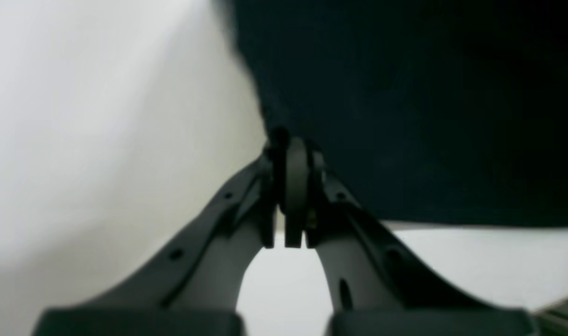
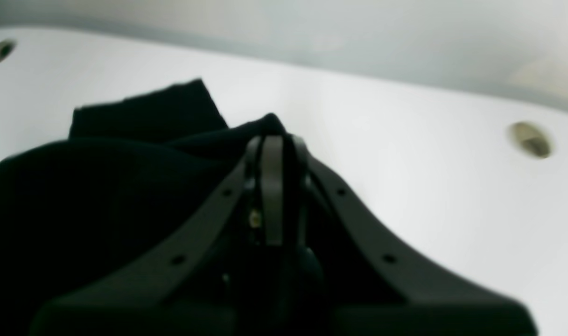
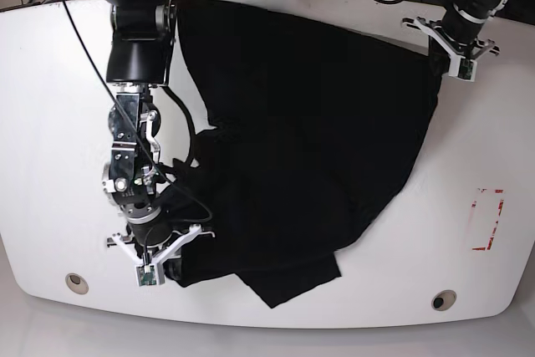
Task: Layout the t-shirt on the table in an organized manner, then fold the t-shirt properly
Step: 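Lift the t-shirt with both grippers and stretch it between them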
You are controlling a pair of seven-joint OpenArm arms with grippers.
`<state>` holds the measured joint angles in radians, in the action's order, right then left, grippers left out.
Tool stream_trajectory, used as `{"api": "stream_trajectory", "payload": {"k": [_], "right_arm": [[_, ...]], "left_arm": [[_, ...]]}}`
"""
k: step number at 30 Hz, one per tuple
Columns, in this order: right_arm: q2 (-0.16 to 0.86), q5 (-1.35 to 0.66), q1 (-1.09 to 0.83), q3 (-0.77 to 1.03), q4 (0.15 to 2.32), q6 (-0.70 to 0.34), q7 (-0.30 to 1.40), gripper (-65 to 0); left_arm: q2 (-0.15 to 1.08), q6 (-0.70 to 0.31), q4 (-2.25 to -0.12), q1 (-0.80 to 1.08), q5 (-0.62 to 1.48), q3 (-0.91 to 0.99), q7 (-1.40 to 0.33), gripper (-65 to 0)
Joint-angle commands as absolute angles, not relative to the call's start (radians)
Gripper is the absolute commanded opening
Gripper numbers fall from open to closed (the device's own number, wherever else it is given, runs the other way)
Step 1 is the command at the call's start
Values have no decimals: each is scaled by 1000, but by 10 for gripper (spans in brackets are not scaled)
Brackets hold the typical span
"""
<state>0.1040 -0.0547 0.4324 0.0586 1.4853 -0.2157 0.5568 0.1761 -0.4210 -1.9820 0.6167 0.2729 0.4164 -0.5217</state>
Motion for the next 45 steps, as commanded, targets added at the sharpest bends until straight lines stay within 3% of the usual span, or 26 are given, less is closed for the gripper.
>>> {"api": "stream_trajectory", "payload": {"k": [1, 16, 34, 45], "right_arm": [[127, -65, 478, 56, 1509, -223, 521, -650], [188, -67, 622, 53, 1504, -225, 529, -650], [245, -67, 923, 22, 1394, -226, 573, -650], [297, -65, 1087, 16, 1369, -255, 604, -650]], "left_arm": [[193, -426, -2000, 611, 288, 430, -499, -650], [271, -426, -2002, 378, 282, 539, -526, -650], [427, -426, -2000, -280, 282, 550, -914, -650], [507, -426, -1998, -579, 283, 547, -1027, -650]]}}
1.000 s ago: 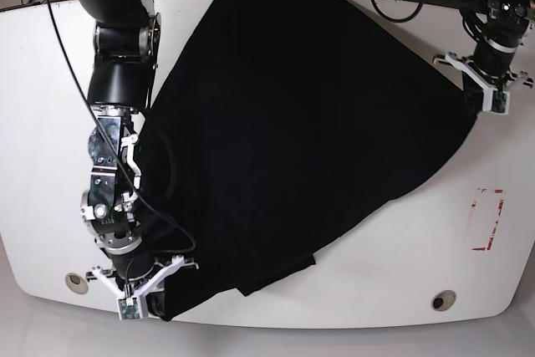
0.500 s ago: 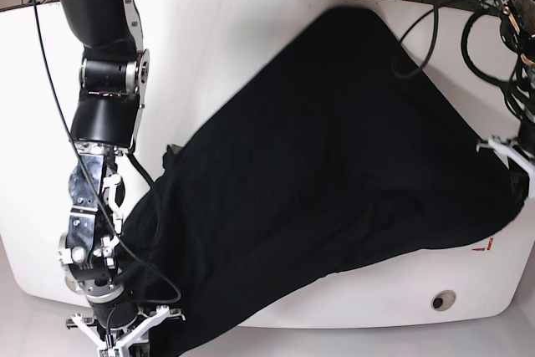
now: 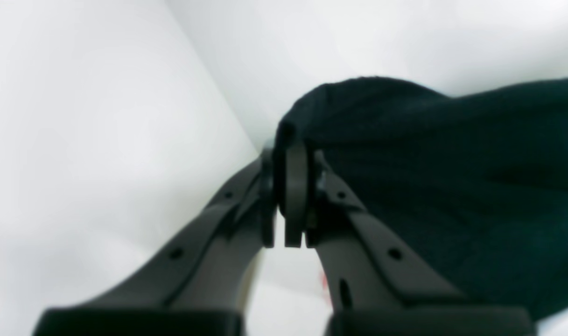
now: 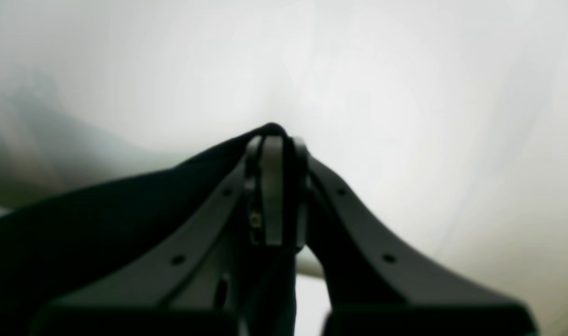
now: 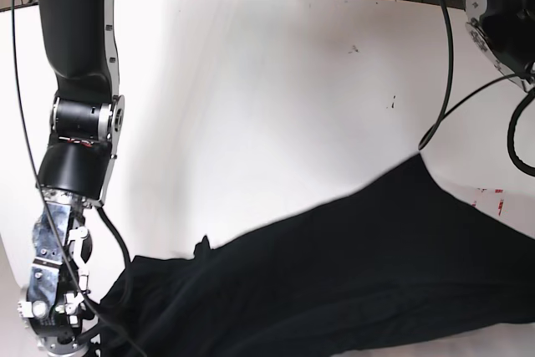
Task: Layout the t-shirt on the table in an organized manner, then fold the t-shirt properly
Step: 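Lift the t-shirt with both grippers and stretch it between them, then lay the stretched t-shirt flat onto the table with both grippers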
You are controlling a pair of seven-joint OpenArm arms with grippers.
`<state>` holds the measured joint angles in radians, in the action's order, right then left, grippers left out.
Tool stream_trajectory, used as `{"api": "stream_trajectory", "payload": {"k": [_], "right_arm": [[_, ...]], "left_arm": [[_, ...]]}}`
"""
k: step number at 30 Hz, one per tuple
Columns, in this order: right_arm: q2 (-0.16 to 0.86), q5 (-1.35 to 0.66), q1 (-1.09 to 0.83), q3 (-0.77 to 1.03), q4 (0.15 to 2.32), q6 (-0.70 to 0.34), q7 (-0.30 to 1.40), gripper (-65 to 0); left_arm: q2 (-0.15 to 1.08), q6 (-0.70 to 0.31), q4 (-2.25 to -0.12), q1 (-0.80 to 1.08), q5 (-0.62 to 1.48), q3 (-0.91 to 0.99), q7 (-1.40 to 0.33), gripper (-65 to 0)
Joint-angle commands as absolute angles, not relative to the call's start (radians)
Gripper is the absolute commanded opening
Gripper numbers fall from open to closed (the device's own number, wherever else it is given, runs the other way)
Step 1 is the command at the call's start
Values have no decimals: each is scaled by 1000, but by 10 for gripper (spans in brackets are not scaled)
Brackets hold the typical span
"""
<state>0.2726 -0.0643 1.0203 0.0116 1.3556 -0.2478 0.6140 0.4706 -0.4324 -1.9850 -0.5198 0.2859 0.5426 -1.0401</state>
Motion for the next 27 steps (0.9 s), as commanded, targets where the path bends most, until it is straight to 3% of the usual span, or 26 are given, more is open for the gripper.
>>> {"api": "stream_trajectory", "payload": {"k": [1, 13, 23, 27], "right_arm": [[302, -65, 1102, 16, 1369, -266, 618, -650], [355, -65, 1050, 50, 1394, -323, 680, -650], [352, -67, 682, 173, 1560, -328, 680, -650], [305, -67, 506, 225, 1620, -329, 674, -650]], "left_arm": [[518, -426, -1997, -599, 285, 547, -1030, -650], [553, -427, -1995, -641, 288, 527, -1035, -650], [492, -429, -1997, -371, 320, 604, -1029, -650], [452, -429, -1995, -239, 348, 671, -1029, -650]]}}
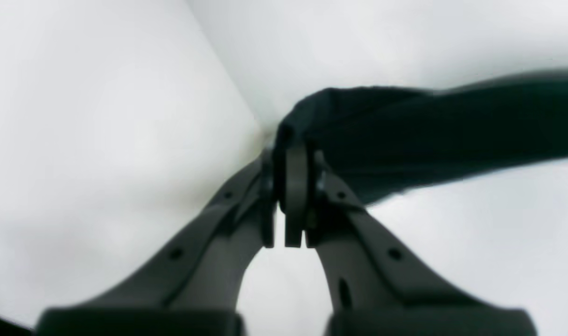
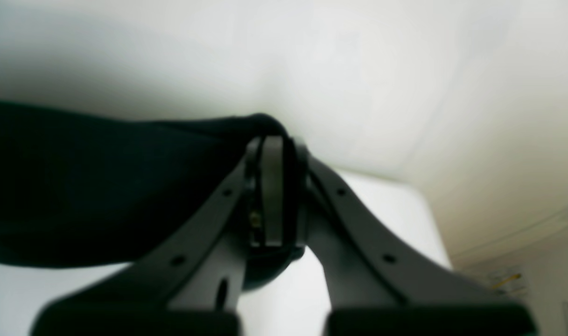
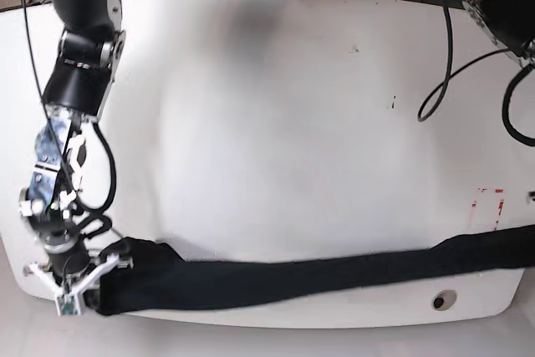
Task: Layout the t-shirt on the table in an organized manner, then fold the t-shirt properly
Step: 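Lay the stretched t-shirt flat onto the table with both grippers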
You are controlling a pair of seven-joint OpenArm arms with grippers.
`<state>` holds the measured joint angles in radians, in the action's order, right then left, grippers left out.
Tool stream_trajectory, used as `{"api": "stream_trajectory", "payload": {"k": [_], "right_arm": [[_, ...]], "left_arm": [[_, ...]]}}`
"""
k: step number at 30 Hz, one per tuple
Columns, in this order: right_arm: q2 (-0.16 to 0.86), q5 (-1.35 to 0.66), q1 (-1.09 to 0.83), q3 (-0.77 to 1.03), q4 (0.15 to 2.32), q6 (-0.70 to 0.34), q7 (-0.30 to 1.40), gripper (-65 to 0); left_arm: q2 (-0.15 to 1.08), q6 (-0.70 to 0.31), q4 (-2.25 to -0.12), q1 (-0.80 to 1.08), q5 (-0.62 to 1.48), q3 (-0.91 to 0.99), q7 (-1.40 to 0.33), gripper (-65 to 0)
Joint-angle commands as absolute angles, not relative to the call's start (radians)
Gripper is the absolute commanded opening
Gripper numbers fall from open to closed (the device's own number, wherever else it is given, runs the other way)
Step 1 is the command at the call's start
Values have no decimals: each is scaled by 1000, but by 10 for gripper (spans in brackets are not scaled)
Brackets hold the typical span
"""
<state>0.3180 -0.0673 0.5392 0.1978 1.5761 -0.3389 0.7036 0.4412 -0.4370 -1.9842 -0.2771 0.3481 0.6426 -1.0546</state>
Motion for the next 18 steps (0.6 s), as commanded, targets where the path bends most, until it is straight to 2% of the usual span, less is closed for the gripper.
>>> {"api": "stream_trajectory", "payload": {"k": [1, 9, 18], "right_arm": [[294, -67, 475, 240, 1630, -329, 674, -650], [182, -65, 197, 346, 1658, -397, 633, -650], [114, -65, -30, 387, 1655, -407, 561, -650]], "left_arm": [[446, -429, -1995, -216, 352, 680, -1029, -650], [383, -429, -1992, 54, 381, 714, -931, -650], [335, -429, -1982, 314, 380, 714, -757, -650]]}}
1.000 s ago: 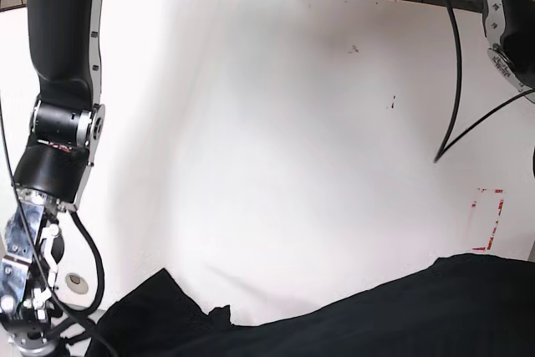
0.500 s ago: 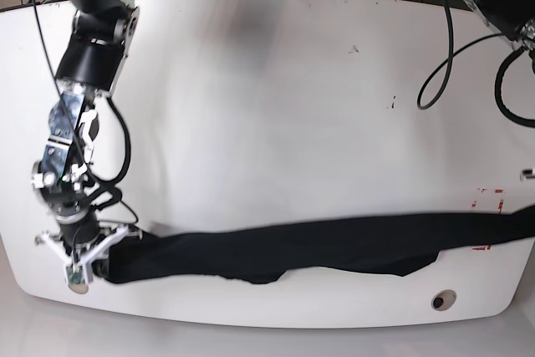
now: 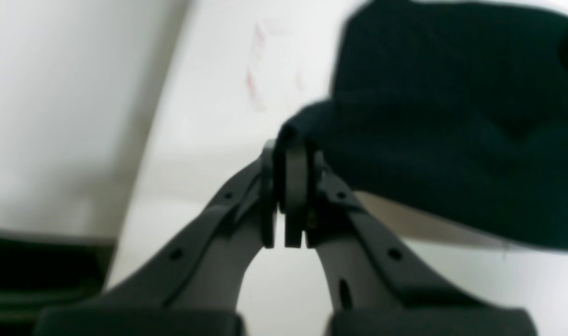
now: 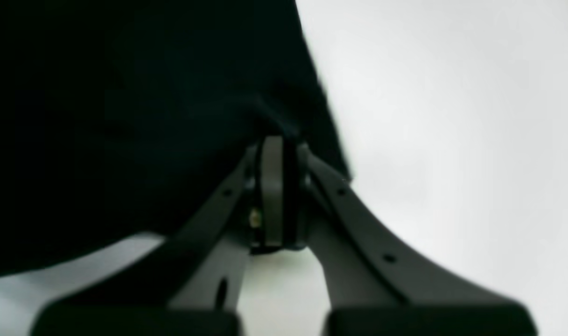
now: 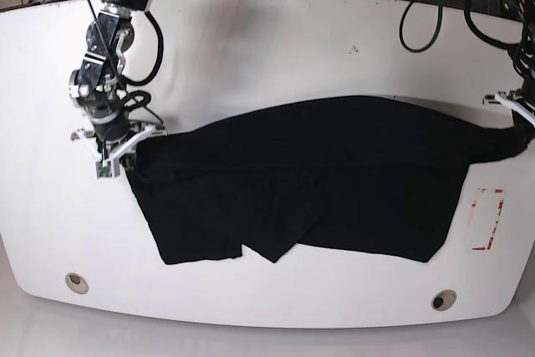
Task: Layout the t-shirt on the table in an organized manner, then fold the t-shirt properly
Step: 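Lay the stretched t-shirt flat onto the table with both grippers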
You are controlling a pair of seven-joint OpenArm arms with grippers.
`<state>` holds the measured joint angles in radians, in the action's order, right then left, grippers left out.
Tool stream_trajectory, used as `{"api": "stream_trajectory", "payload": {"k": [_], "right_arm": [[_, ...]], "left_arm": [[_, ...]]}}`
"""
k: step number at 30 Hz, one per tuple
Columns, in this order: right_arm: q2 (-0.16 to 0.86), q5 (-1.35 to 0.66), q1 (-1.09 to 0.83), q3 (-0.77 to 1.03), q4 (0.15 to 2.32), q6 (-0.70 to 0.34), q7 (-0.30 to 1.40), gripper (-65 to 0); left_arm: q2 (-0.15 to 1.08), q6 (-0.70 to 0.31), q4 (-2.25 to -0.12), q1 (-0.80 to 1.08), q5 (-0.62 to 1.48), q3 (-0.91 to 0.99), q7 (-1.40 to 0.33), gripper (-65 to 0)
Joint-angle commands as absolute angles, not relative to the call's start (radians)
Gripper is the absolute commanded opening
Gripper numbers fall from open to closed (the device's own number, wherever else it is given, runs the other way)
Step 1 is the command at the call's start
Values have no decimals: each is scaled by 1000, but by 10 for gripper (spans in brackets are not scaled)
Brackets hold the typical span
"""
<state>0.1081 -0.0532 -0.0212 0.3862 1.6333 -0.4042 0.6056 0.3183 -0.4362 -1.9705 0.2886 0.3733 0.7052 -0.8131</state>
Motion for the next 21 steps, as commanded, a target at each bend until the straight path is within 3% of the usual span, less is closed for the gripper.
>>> {"api": "stream_trajectory", "payload": {"k": [1, 21], "right_arm": [[113, -65, -54, 387, 1655, -407, 552, -650], [110, -65, -265, 387, 1655, -407, 532, -650]], "left_arm": [[335, -429, -1979, 338, 383, 714, -748, -650], [343, -430, -1873, 553, 378, 762, -618, -650]]}}
